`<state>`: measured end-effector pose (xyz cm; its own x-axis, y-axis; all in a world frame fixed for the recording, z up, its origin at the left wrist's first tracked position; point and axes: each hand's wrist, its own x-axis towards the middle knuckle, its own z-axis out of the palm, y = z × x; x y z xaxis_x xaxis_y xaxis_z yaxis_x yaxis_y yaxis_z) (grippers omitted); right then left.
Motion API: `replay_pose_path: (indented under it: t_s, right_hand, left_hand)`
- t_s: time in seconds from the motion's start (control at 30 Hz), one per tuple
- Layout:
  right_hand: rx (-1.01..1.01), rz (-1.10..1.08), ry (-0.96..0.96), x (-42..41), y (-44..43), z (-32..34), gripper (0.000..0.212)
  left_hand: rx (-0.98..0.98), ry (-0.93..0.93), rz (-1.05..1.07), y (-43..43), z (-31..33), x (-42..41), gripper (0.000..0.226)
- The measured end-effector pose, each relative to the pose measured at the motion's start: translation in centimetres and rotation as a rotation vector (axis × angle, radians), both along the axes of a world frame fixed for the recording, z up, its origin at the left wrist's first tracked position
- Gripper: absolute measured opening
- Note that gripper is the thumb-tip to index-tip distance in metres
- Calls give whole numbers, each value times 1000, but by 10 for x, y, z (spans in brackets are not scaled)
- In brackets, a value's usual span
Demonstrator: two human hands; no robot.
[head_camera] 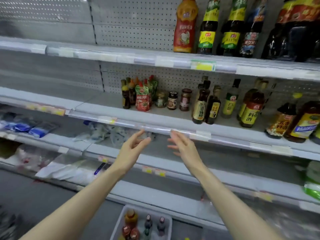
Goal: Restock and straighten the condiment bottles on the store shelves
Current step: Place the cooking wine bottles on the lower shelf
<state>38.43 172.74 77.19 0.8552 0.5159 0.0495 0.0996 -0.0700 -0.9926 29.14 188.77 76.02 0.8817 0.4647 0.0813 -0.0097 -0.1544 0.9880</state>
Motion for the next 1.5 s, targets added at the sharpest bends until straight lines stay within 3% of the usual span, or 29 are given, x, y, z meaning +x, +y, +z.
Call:
replay_pose_path:
  t_s: [0.1,0.23,0.4,0.63,0.77,0.87,0.97,1.13,1.27,1.5]
  right_hand:
    - [-56,-12,45,4,16,-43,14]
    - [-124,-53,132,19,35,-121,9]
    - [-221,-66,281,43,55,-227,9]
    - [-340,-83,424,62,62,-378,4]
    - [-385,-95,525,49,58,-448,7]
    - [-430,-125,573,41,53,-507,22]
    - [-411,-234,655,30,45,-562,9]
    - [-410,-316,784,7,30,-651,10]
    - [-461,-312,762,-5,23,-690,3]
    - [-518,-393,673,-32,19,-757,16]
  left_hand:
    - [-45,85,-1,16,-46,5,58]
    - [-115,178,-2,32,-121,24,37]
    - [-156,344,-9,50,-221,46,45]
    - [-236,530,39,59,-349,57,38]
    - [-284,639,27,60,-413,54,34]
    - [-293,716,19,60,-469,52,44]
    - [-320,801,9,52,-524,45,38]
    - [-363,914,-26,38,-615,38,40]
    - [-351,945,-54,37,-649,33,37]
    - [-338,987,-118,39,-707,24,43]
